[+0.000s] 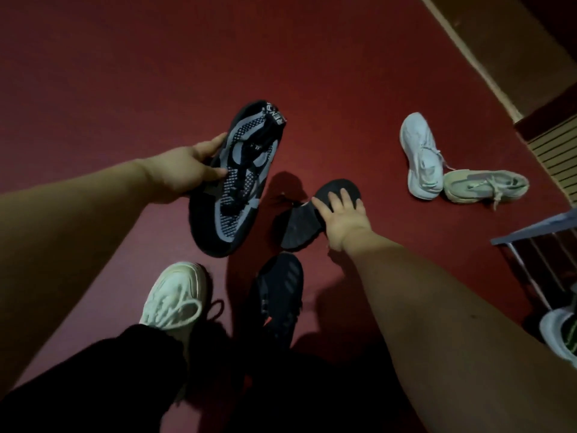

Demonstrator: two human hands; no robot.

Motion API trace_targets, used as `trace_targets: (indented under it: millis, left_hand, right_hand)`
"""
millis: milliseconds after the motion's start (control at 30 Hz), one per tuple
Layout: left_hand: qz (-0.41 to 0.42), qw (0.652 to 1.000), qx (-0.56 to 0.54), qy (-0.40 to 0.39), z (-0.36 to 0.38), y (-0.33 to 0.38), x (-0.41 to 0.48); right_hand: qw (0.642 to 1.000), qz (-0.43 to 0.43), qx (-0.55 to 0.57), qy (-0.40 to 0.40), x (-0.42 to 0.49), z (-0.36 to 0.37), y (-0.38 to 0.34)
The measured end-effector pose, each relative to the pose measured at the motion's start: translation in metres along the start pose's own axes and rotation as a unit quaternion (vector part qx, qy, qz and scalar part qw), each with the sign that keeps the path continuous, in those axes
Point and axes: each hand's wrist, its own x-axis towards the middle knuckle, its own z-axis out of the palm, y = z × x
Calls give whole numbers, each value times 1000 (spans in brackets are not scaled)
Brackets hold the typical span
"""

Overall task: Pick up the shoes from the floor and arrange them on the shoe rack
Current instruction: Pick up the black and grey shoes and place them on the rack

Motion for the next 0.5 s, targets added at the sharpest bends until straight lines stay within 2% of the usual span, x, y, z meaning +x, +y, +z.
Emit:
trace_targets:
  millis: [200, 500]
  left_hand:
    - [-11, 997, -73, -3, 23, -27, 55]
    - [-49, 981, -186, 11, 21, -63, 80]
  right_hand:
    - [997, -17, -73, -20, 45, 22, -9]
    - [995, -51, -52, 67, 76, 27, -3]
